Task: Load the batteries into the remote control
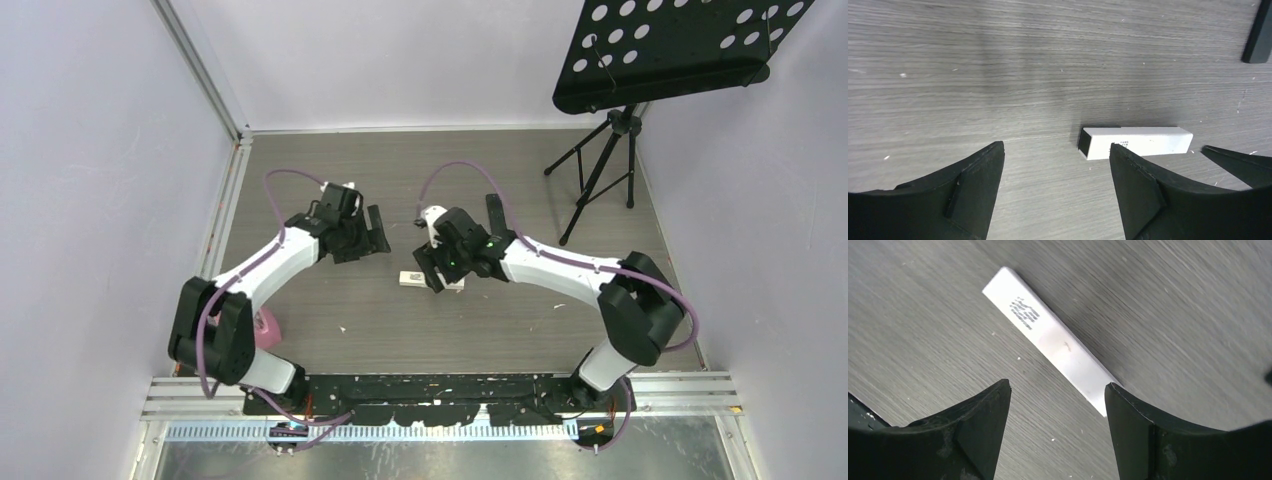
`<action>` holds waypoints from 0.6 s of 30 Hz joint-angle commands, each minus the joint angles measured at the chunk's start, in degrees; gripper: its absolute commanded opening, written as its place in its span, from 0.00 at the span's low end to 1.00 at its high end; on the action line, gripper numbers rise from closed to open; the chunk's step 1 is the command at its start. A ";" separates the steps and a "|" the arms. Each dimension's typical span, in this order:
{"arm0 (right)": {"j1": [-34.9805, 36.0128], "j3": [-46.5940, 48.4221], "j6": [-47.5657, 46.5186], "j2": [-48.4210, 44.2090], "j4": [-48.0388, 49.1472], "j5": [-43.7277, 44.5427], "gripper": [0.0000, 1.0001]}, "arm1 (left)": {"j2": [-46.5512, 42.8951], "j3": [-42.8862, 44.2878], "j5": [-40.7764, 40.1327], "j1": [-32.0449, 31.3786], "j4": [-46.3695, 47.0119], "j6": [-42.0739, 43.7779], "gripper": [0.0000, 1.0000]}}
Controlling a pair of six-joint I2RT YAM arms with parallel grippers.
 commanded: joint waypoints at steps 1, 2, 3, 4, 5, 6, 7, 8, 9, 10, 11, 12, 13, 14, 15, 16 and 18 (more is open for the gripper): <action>1.76 6.20 -11.40 3.55 -2.18 -4.01 0.74 | -6.87 4.23 -4.02 0.77 -8.64 3.47 0.79; 1.85 7.05 -12.03 4.39 -2.68 -4.08 0.74 | -8.13 4.91 -5.44 0.87 -10.65 3.93 0.80; 1.86 7.82 -12.66 5.61 -3.21 -4.22 0.74 | -9.47 5.47 -6.63 0.92 -12.13 4.39 0.80; 1.93 8.77 -13.25 7.25 -4.01 -3.85 0.74 | -11.12 5.95 -7.79 1.00 -13.58 4.91 0.81; 1.95 9.82 -13.79 8.28 -4.92 -3.40 0.74 | -12.18 6.42 -8.42 1.16 -14.93 5.31 0.81; 2.03 10.78 -14.31 10.35 -6.01 -2.70 0.74 | -13.25 7.01 -8.96 1.33 -16.45 5.78 0.82; 2.04 11.71 -14.84 11.62 -6.77 -2.18 0.74 | -14.07 7.55 -9.52 1.44 -17.95 6.04 0.84; 2.05 12.45 -15.44 12.81 -7.37 -1.85 0.74 | -14.82 8.12 -10.05 1.53 -19.46 6.34 0.86; 2.04 13.22 -15.95 13.76 -7.92 -1.49 0.72 | -15.48 8.72 -10.27 1.54 -21.04 6.63 0.87; 2.07 13.81 -16.35 14.42 -8.42 -1.39 0.71 | -16.20 9.09 -10.44 1.54 -22.11 6.98 0.89; 2.04 14.06 -16.79 14.74 -8.39 -1.53 0.70 | -17.07 9.29 -10.33 1.54 -23.14 7.26 0.90; 2.04 13.97 -17.19 15.01 -8.07 -1.70 0.70 | -18.00 9.25 -10.01 1.54 -23.70 7.68 0.90; 2.06 14.05 -17.33 15.31 -7.76 -1.37 0.69 | -18.95 9.10 -9.64 1.54 -24.19 7.97 0.91; 2.04 14.14 -17.44 15.62 -7.73 -1.11 0.68 | -19.86 9.01 -9.32 1.54 -24.64 8.15 0.92; 2.04 14.44 -17.59 16.03 -7.72 -0.61 0.66 | -20.60 9.07 -9.15 1.61 -25.14 8.45 0.92; 2.04 14.65 -17.64 16.46 -7.67 -0.43 0.64 | -21.30 9.20 -8.98 1.59 -25.60 8.61 0.93; 2.04 15.20 -17.55 17.11 -7.54 1.82 0.56 | -22.36 9.63 -8.87 1.56 -26.67 8.96 0.93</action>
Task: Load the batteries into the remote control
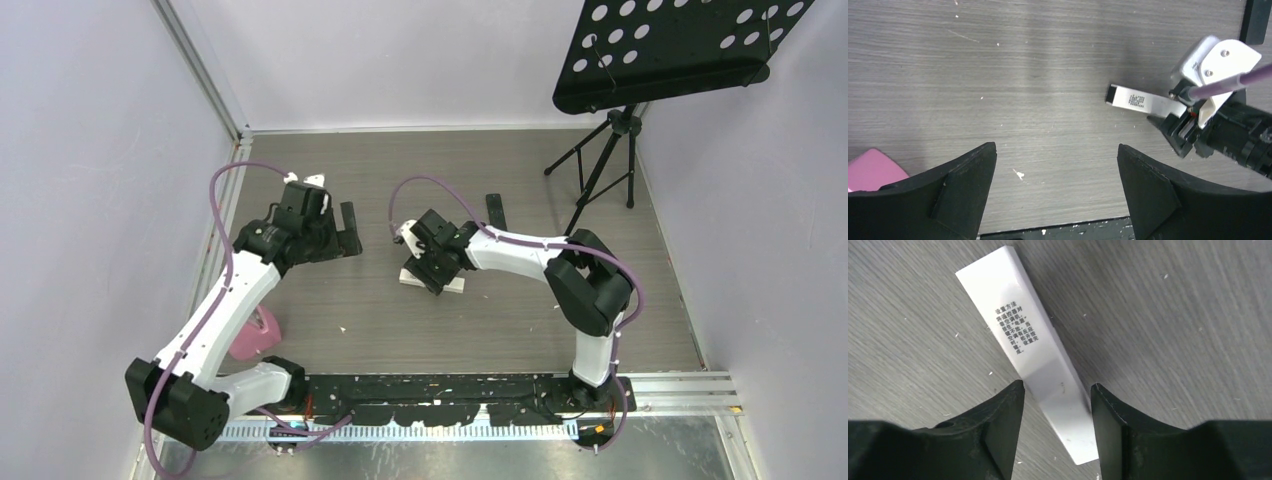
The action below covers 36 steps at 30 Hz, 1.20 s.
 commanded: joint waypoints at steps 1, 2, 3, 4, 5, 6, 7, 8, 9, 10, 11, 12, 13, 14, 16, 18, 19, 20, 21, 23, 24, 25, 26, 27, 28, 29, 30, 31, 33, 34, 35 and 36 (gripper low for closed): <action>0.12 3.83 -1.21 0.82 0.19 4.21 0.48 | -3.18 2.30 -0.38 0.26 -4.49 2.15 0.93; 0.07 4.33 -0.61 1.08 0.22 5.15 0.41 | -3.56 2.58 -0.37 0.23 -4.82 2.25 0.93; 0.06 4.72 0.06 1.34 0.38 6.31 0.34 | -3.86 2.79 -0.20 0.27 -5.17 2.26 0.93; -0.03 4.86 1.08 1.49 0.93 8.01 0.30 | -4.15 2.98 0.14 0.27 -5.34 2.33 0.93; -0.35 4.90 2.11 1.52 1.57 9.02 0.28 | -4.39 3.04 0.52 0.27 -5.44 2.33 0.93; -0.73 4.91 3.23 1.56 2.36 10.10 0.27 | -4.62 3.12 1.01 0.27 -5.53 2.29 0.93; -1.27 4.66 4.91 1.53 3.83 12.03 0.26 | -4.84 3.25 1.50 0.27 -5.75 2.25 0.93; -1.83 4.45 6.10 1.59 5.10 13.75 0.26 | -5.14 3.30 1.91 0.27 -5.79 2.26 0.93; -2.64 4.39 8.38 1.73 6.08 15.67 0.26 | -5.48 3.29 2.15 0.25 -5.84 2.25 0.93; -3.23 4.32 10.38 1.96 7.22 18.23 0.26 | -5.76 3.31 2.27 0.27 -6.00 2.30 0.93; -3.79 4.34 11.86 2.22 7.93 20.58 0.26 | -6.19 3.35 2.38 0.27 -6.10 2.13 0.93; -4.28 4.38 13.59 2.49 8.74 22.92 0.25 | -6.54 3.39 2.48 0.27 -6.35 2.04 0.93; -4.94 4.43 15.17 2.67 9.35 25.08 0.25 | -6.84 3.52 2.60 0.27 -6.54 1.90 0.93; -5.69 4.61 16.50 2.93 9.63 25.83 0.25 | -7.05 3.61 2.63 0.27 -6.73 1.56 0.93; -7.72 5.30 18.72 3.75 9.99 22.80 0.26 | -7.60 3.85 3.29 0.27 -7.04 1.42 0.93; -9.32 5.87 20.26 4.81 10.52 20.56 0.25 | -8.09 3.63 4.49 0.27 -6.92 1.22 0.92; -9.97 6.27 20.93 5.45 10.53 19.97 0.26 | -8.32 3.51 5.68 0.27 -6.81 1.01 0.92; -10.54 6.82 21.34 6.10 10.31 19.52 0.26 | -8.54 3.37 6.28 0.27 -6.74 0.82 0.91; -10.88 7.07 21.96 6.51 10.30 19.70 0.28 | -8.77 3.19 6.79 0.27 -6.70 0.56 0.91; -11.04 7.26 22.19 6.44 10.17 19.76 0.36 | -9.00 2.97 7.66 0.22 -6.76 0.10 0.91; -11.05 7.05 22.51 5.74 10.11 19.83 0.44 | -9.22 2.88 8.00 0.27 -6.73 -0.13 0.91; -11.05 6.52 22.79 4.76 10.18 19.67 0.52 | -9.34 2.87 8.28 0.27 -6.71 -0.39 0.92; -11.05 5.63 23.09 3.26 10.59 19.55 0.59 | -9.59 2.93 8.50 0.23 -6.90 -0.69 0.95; -11.05 4.68 23.58 1.65 10.90 19.44 0.65 | -9.79 3.02 8.72 0.23 -7.02 -0.88 0.98; -11.05 3.61 23.97 -0.44 11.19 19.26 0.69 | -10.10 3.24 8.87 0.27 -7.24 -1.03 0.99; -11.05 2.66 24.26 -2.75 11.09 19.18 0.71 | -10.49 3.54 8.81 0.26 -7.46 -1.07 1.00; -11.05 1.45 24.79 -5.20 10.70 19.28 0.75 | -10.93 3.68 8.62 0.20 -7.74 -1.09 1.00; -11.05 0.21 25.76 -8.03 10.26 19.45 0.77 | -11.73 3.86 8.42 0.19 -8.06 -1.17 1.00; -10.99 -2.88 27.28 -14.16 8.80 19.97 0.79 | -13.26 4.13 7.76 0.21 -8.71 -1.21 1.00; -10.92 -4.53 28.17 -17.63 7.97 20.38 0.80 | -14.20 4.18 7.52 0.23 -8.90 -1.17 1.00; -10.95 -6.40 29.13 -21.34 6.81 21.13 0.80 | -15.20 4.11 7.46 0.26 -8.93 -0.97 1.00; -10.88 -8.91 30.18 -26.86 5.68 22.07 0.80 | -16.17 4.10 7.28 0.19 -9.02 -0.87 1.00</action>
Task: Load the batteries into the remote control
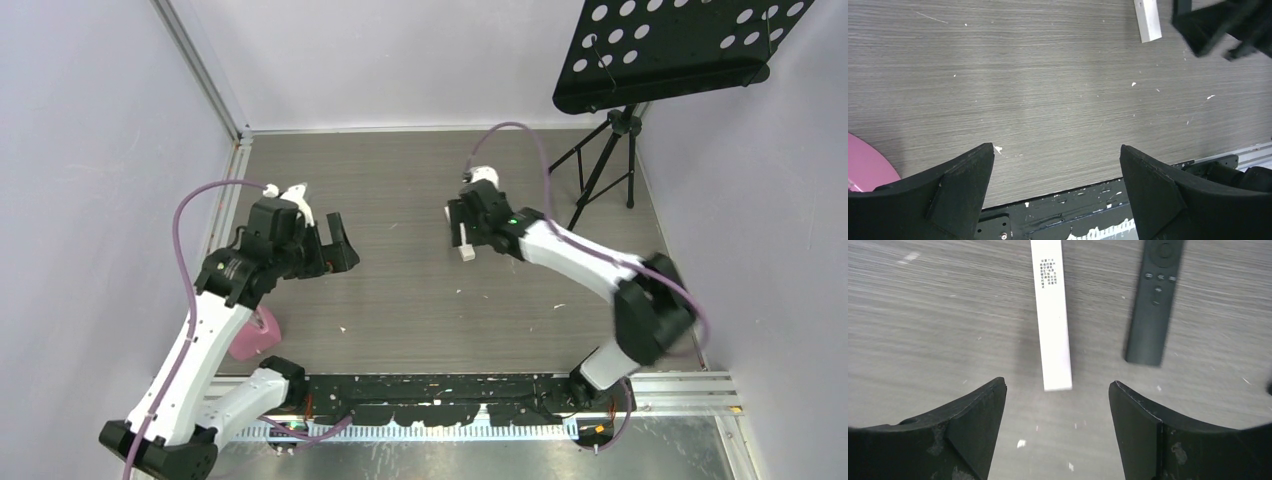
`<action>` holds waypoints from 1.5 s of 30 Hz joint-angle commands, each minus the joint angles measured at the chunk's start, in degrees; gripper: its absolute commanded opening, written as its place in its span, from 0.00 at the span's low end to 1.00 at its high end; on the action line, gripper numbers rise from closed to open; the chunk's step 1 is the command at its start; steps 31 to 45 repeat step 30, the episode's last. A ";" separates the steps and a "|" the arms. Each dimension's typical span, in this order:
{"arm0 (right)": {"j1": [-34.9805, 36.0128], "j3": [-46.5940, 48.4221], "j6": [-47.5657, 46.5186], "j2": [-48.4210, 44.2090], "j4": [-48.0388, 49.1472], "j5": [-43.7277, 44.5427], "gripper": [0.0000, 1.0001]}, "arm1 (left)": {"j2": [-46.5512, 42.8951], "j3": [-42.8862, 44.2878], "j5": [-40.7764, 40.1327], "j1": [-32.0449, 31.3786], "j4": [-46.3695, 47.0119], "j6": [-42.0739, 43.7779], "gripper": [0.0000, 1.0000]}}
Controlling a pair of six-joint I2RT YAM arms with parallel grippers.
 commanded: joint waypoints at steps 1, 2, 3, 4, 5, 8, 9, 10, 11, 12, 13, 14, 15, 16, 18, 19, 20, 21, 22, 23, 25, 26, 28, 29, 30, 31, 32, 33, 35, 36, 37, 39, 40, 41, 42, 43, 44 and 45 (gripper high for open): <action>0.32 -6.51 6.26 -20.80 -3.07 4.18 0.81 | -5.36 2.62 -0.32 0.16 -1.18 0.10 1.00; 0.32 -8.06 7.37 -24.90 -4.84 5.35 0.82 | -6.32 2.41 -0.62 0.16 -1.08 0.08 1.00; 0.32 -9.20 8.38 -29.19 -6.55 6.81 0.83 | -7.51 2.15 -1.08 0.16 -0.97 0.08 1.00; 0.28 -10.17 9.31 -33.35 -8.75 8.34 0.84 | -8.66 1.89 -1.60 0.16 -0.89 0.06 1.00; 0.32 -10.64 9.94 -37.20 -11.08 10.34 0.84 | -9.80 1.76 -2.09 0.21 -0.90 -0.01 1.00; 0.32 -9.83 10.61 -48.47 -18.51 16.21 0.86 | -13.24 1.54 -3.01 0.16 -1.27 0.51 1.00; 0.32 -9.22 10.48 -52.04 -20.52 18.62 0.86 | -14.46 1.66 -4.47 0.16 -1.49 0.85 1.00; 0.32 -8.41 9.92 -55.40 -22.82 20.72 0.88 | -16.03 1.77 -5.48 0.16 -1.76 1.05 1.00; 0.32 -7.61 9.24 -58.61 -24.19 23.07 0.89 | -17.33 1.98 -6.48 0.16 -2.07 1.26 1.00; 0.32 -6.61 8.48 -61.40 -25.58 25.45 0.90 | -18.58 2.17 -7.22 0.16 -2.28 1.55 1.00; 0.31 -5.53 7.79 -64.77 -26.88 27.56 0.90 | -19.72 2.46 -7.92 0.16 -2.55 1.82 1.00; 0.32 -4.16 7.07 -66.96 -28.08 29.67 0.90 | -21.02 2.75 -8.53 0.16 -2.92 2.15 1.00; 0.32 -2.40 6.26 -68.87 -29.06 31.44 0.90 | -22.20 3.09 -9.11 0.18 -3.27 2.59 1.00; 0.32 -1.14 5.37 -70.72 -29.69 32.98 0.90 | -23.27 3.52 -9.57 0.16 -3.53 3.00 1.00; 0.32 1.04 3.69 -73.86 -30.67 35.30 0.91 | -25.34 4.47 -10.14 0.16 -4.10 3.76 1.00; 0.32 1.97 3.05 -75.20 -30.83 35.97 0.91 | -26.22 5.07 -10.18 0.16 -4.40 4.29 1.00; 0.28 2.97 2.36 -76.27 -30.87 36.52 0.91 | -26.96 5.58 -10.26 0.17 -4.82 4.69 1.00; 0.32 3.93 1.88 -77.25 -30.87 36.81 0.91 | -27.56 6.33 -10.44 0.16 -5.30 5.00 1.00; 0.31 4.87 1.44 -77.99 -30.60 37.10 0.91 | -27.97 7.26 -10.47 0.20 -5.73 5.45 1.00; 0.31 5.82 0.82 -78.41 -30.16 37.37 0.91 | -28.44 7.87 -10.52 0.21 -6.05 5.65 1.00; 0.31 7.14 0.13 -78.90 -29.38 37.54 0.91 | -28.70 8.78 -10.65 0.18 -6.70 5.78 1.00; 0.32 7.49 -0.01 -78.96 -29.07 37.42 0.91 | -28.78 9.16 -10.40 0.19 -6.88 5.84 1.00; 0.28 7.76 -0.21 -79.03 -28.49 37.24 0.92 | -29.07 9.36 -10.06 0.25 -6.51 5.79 1.00; 0.32 7.78 -0.17 -78.98 -28.44 37.12 0.92 | -29.14 9.38 -10.04 0.25 -6.36 5.78 1.00; 0.32 7.74 -0.02 -78.94 -28.42 37.03 0.92 | -29.23 9.45 -10.34 0.22 -6.22 5.78 1.00; 0.32 7.74 -0.02 -78.94 -28.42 37.03 0.92 | -29.23 9.45 -10.34 0.22 -6.22 5.78 1.00; 0.32 7.74 -0.02 -78.94 -28.42 37.03 0.92 | -29.23 9.45 -10.34 0.22 -6.22 5.78 1.00; 0.32 7.74 -0.02 -78.94 -28.42 37.03 0.92 | -29.23 9.45 -10.34 0.22 -6.22 5.78 1.00; 0.32 7.74 -0.02 -78.94 -28.42 37.03 0.92 | -29.23 9.45 -10.34 0.22 -6.22 5.78 1.00; 0.32 7.74 -0.02 -78.94 -28.42 37.03 0.92 | -29.23 9.45 -10.34 0.22 -6.22 5.78 1.00; 0.32 7.74 -0.02 -78.94 -28.42 37.03 0.92 | -29.23 9.45 -10.34 0.22 -6.22 5.78 1.00; 0.32 7.74 -0.02 -78.94 -28.42 37.03 0.92 | -29.23 9.45 -10.34 0.22 -6.22 5.78 1.00; 0.32 7.74 -0.02 -78.94 -28.42 37.03 0.92 | -29.23 9.45 -10.34 0.22 -6.22 5.78 1.00; 0.32 7.74 -0.02 -78.94 -28.42 37.03 0.92 | -29.23 9.45 -10.34 0.22 -6.22 5.78 1.00; 0.32 7.74 -0.02 -78.94 -28.42 37.03 0.92 | -29.23 9.45 -10.34 0.22 -6.22 5.78 1.00; 0.32 7.74 -0.02 -78.94 -28.42 37.03 0.92 | -29.23 9.45 -10.34 0.22 -6.22 5.78 1.00; 0.32 7.74 -0.02 -78.94 -28.42 37.03 0.92 | -29.23 9.45 -10.34 0.22 -6.22 5.78 1.00; 0.32 7.74 -0.02 -78.94 -28.42 37.03 0.92 | -29.23 9.45 -10.34 0.22 -6.22 5.78 1.00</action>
